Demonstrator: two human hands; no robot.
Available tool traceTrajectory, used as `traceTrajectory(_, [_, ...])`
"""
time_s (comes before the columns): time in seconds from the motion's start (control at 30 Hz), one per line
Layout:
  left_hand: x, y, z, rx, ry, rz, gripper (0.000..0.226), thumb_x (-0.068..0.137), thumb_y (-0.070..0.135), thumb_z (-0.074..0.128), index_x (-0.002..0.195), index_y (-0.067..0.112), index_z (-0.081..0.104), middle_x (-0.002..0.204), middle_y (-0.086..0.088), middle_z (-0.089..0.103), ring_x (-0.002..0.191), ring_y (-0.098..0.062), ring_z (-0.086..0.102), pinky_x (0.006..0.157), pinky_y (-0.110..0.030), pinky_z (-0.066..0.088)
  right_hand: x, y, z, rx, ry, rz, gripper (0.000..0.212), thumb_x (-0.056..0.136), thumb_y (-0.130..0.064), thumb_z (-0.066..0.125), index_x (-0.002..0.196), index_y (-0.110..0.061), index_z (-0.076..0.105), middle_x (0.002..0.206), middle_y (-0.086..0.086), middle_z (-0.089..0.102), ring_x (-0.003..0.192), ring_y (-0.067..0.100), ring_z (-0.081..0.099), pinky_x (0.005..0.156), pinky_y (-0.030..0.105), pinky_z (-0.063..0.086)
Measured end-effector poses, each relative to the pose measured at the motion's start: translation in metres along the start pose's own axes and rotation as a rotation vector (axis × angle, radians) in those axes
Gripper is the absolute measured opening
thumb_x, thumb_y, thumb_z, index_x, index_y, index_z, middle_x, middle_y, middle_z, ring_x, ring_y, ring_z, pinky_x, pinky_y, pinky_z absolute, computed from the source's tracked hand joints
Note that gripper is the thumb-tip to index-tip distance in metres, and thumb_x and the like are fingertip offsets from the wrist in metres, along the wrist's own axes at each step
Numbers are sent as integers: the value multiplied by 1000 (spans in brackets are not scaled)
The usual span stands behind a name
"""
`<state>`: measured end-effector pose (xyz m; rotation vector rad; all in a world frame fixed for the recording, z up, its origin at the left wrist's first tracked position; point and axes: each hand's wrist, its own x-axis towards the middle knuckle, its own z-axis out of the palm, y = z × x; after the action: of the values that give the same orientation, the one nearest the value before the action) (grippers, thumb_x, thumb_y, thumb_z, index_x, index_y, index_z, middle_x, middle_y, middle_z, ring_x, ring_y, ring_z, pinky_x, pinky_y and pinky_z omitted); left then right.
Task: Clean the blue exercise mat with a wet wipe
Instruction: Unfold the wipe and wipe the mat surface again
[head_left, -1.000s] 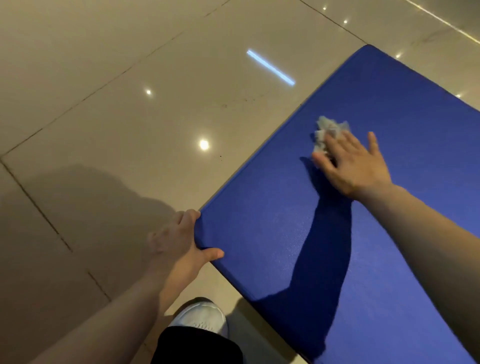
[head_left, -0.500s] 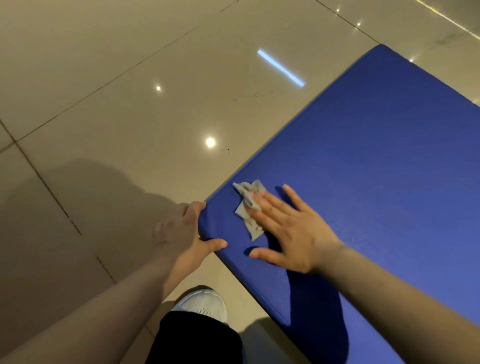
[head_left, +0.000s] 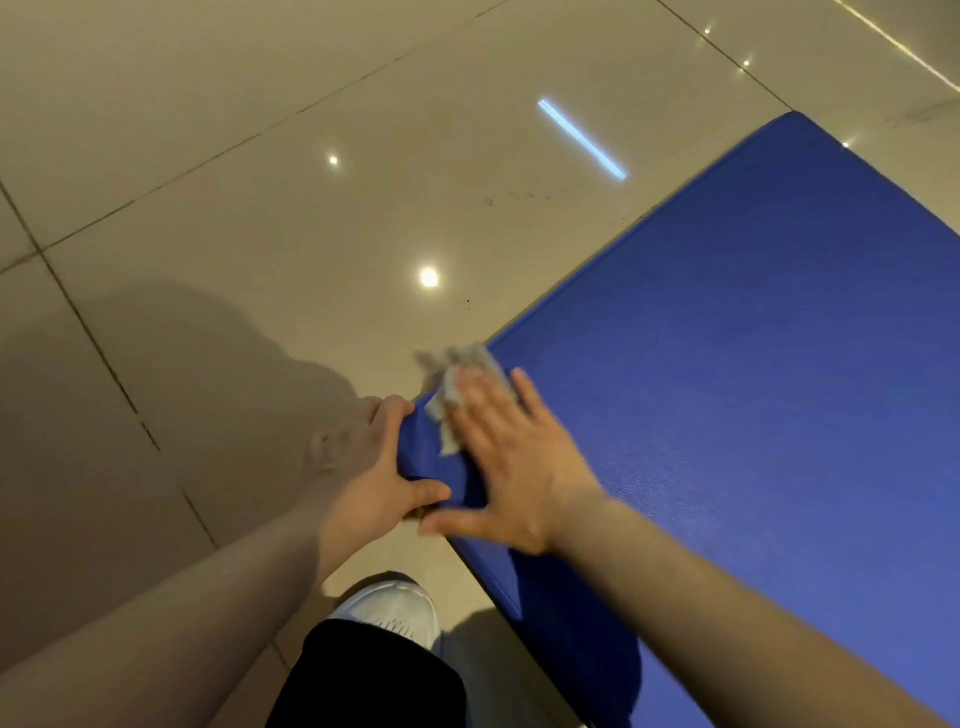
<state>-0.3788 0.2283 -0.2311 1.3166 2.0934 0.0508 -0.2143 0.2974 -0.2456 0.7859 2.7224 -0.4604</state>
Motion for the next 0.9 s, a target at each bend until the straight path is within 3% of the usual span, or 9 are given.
traceTrajectory(0.07, [1,0,-3,28,-9,7,80,69,54,78,135,28,40,127,5,47,118,-20,50,99,-38,37,-2,-4,10,-84,11,-97,111,75,-89,17,153,-11,8,161,7,-1,150,22,-6,119,48,-5])
traceTrajectory(0.13, [1,-1,-3,42,-26,12,82,71,54,76,139,29,37,131,5,45,121,-19,49,101,-38,36,-3,14,6,-170,21,-77,109,76,-89,15,153,-13,6,162,6,5,151,20,1,119,47,-7])
traceTrajectory(0.23, [-2,-4,-3,14,-34,30,82,75,53,74,143,28,36,137,5,44,125,-18,46,105,-38,35,-5,55,-19,-144,33,166,115,69,-94,9,154,-18,-10,160,-2,-13,150,14,-8,118,44,-15])
traceTrajectory(0.33, [-5,-11,-4,-85,-34,44,77,80,49,72,145,26,37,138,4,44,126,-17,45,107,-40,34,-6,74,-36,-173,-80,364,117,60,-96,-6,147,-21,-24,153,-5,-29,148,12,-19,119,46,-14])
traceTrajectory(0.5, [2,-24,2,-224,66,-18,44,89,24,68,129,16,53,114,-3,56,111,-25,56,99,-46,44,0,9,-26,-43,-81,147,113,73,-93,15,145,-16,-24,160,6,-24,147,21,-25,120,46,-12])
traceTrajectory(0.57, [5,-31,5,-320,124,-82,26,94,8,54,117,20,58,104,-3,56,104,-27,57,98,-45,45,3,-27,-15,38,-93,60,114,75,-91,25,144,-16,-26,159,6,-26,146,22,-28,119,46,-13])
traceTrajectory(0.7, [5,-46,11,-514,143,-225,32,98,2,40,105,31,52,96,4,55,107,-26,53,102,-48,42,8,-61,3,9,-76,135,116,78,-88,29,152,-13,-17,158,5,-30,145,22,-30,118,47,-15])
traceTrajectory(0.83, [-1,-49,17,-448,146,-169,32,98,3,42,106,31,56,97,-3,55,98,-25,55,94,-48,48,-2,-56,-4,-62,-107,140,104,85,-80,33,154,-17,-15,160,2,-26,147,20,-23,120,45,-12])
traceTrajectory(0.9, [-2,-47,17,-401,118,-113,32,97,4,45,113,26,61,97,-7,56,91,-25,55,89,-45,49,-23,-54,3,-30,-90,120,92,90,-73,32,156,-17,0,163,3,-15,150,21,-11,120,43,-6])
